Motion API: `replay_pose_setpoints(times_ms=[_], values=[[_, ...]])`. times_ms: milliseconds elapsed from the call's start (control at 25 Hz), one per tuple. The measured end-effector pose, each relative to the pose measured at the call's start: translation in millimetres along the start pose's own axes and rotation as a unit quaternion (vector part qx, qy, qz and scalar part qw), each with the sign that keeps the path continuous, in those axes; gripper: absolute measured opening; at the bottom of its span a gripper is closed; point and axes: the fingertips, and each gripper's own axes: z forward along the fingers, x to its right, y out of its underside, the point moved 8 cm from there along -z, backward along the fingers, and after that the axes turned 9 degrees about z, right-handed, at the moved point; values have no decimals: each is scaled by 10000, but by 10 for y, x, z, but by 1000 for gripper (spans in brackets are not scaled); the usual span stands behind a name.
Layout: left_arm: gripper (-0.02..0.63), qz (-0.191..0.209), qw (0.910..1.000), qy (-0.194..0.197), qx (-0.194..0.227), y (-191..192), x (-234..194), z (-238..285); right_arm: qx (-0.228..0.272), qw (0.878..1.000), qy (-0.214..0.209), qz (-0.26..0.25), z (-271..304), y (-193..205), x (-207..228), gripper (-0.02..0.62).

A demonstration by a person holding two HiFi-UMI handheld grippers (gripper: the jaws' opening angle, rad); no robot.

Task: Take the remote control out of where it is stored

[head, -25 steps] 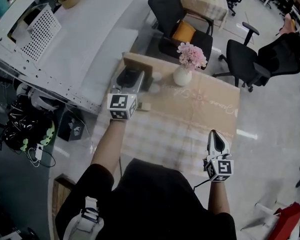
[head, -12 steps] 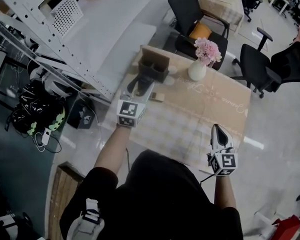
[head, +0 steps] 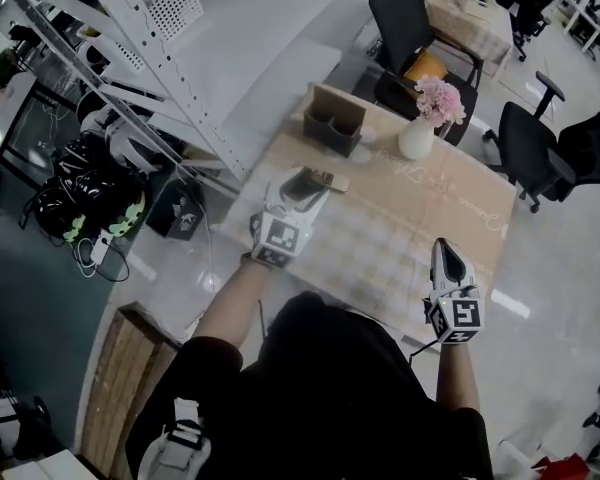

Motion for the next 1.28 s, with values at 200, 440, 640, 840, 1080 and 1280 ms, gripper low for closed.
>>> replay_pose_setpoints(times_ms=[200, 440, 640, 840, 1080, 1280], values=[[242, 266, 9991, 318, -123, 85, 278, -83, -33, 9999, -95, 1, -63, 44, -41, 5], [241, 618, 9946, 723, -417, 160, 524, -119, -45, 9999, -110, 48, -176, 103, 1, 5], [241, 899, 9870, 1180, -619, 198, 712, -26, -3, 9999, -21, 131, -277, 159, 77, 5], [239, 1504, 9703, 1718, -802, 188, 948, 156, 86, 9997, 141, 177, -434, 193, 181, 5], [241, 1971, 9509, 2216, -885, 129, 1155, 421, 140, 9986, 437, 244, -584, 207, 355, 5], [240, 2207, 9324, 2697, -962, 86, 1298, 641, 185, 9968, 714, 316, -701, 195, 469, 5]])
